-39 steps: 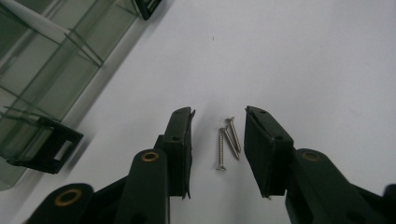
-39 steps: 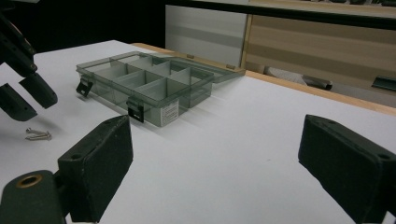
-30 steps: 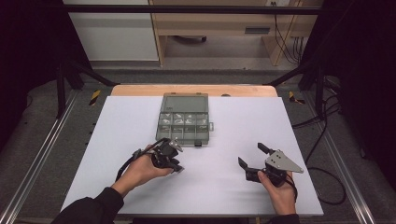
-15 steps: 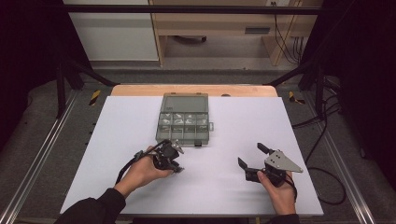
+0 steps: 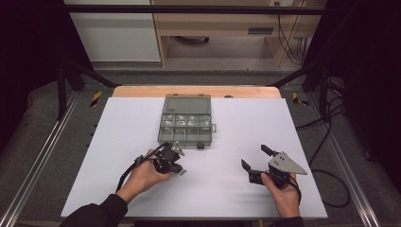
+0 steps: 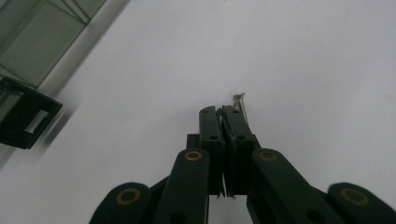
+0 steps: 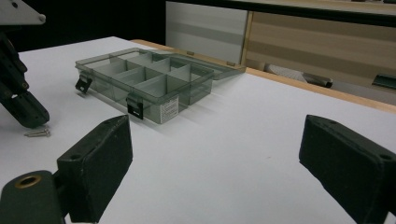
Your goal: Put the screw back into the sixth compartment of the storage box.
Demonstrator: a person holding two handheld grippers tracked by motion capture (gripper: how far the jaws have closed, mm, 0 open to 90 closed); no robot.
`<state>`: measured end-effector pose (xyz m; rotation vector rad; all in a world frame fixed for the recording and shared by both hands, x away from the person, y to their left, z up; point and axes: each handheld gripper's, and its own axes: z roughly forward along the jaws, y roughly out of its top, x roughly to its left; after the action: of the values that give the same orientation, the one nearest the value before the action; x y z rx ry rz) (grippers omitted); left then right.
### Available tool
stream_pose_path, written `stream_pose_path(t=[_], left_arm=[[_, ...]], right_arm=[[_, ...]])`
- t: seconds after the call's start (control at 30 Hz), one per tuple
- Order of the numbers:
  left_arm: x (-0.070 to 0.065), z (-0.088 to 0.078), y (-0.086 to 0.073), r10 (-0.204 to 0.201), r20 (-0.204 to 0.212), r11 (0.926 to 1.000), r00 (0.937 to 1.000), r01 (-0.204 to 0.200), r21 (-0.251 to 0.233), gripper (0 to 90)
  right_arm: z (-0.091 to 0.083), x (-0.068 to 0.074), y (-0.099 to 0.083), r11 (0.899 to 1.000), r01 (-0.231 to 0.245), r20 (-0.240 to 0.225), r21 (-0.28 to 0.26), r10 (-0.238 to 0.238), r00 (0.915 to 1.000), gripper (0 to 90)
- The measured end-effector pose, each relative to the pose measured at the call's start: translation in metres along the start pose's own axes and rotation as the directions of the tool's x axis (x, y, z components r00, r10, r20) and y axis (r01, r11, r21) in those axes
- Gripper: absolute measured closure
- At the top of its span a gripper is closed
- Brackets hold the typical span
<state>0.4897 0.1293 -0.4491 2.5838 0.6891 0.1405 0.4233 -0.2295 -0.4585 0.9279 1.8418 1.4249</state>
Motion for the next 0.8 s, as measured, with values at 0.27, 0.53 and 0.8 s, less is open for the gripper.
stream_pose_path(t=[0.27, 0.53, 0.8], left_arm=[[0.006, -0.012, -0.002, -0.063, -0.040, 0.9918, 0.9972, 0.058, -0.114, 87.9], [0.010, -0.021, 0.000, -0.089, -0.066, 0.9805, 0.9938, 0.076, -0.181, 87.9], [0.014, -0.024, 0.008, -0.088, -0.084, 0.9777, 0.9926, 0.070, -0.198, 87.9]], right_arm=[[0.001, 0.000, 0.000, 1.000, 0.003, -0.001, 0.001, -0.003, 1.0000, 9.7], [0.007, 0.000, -0.002, 1.000, 0.000, -0.017, 0.015, 0.000, 0.9999, 9.7], [0.009, 0.000, -0.004, 1.000, 0.005, -0.007, 0.024, -0.005, 1.0000, 9.7]])
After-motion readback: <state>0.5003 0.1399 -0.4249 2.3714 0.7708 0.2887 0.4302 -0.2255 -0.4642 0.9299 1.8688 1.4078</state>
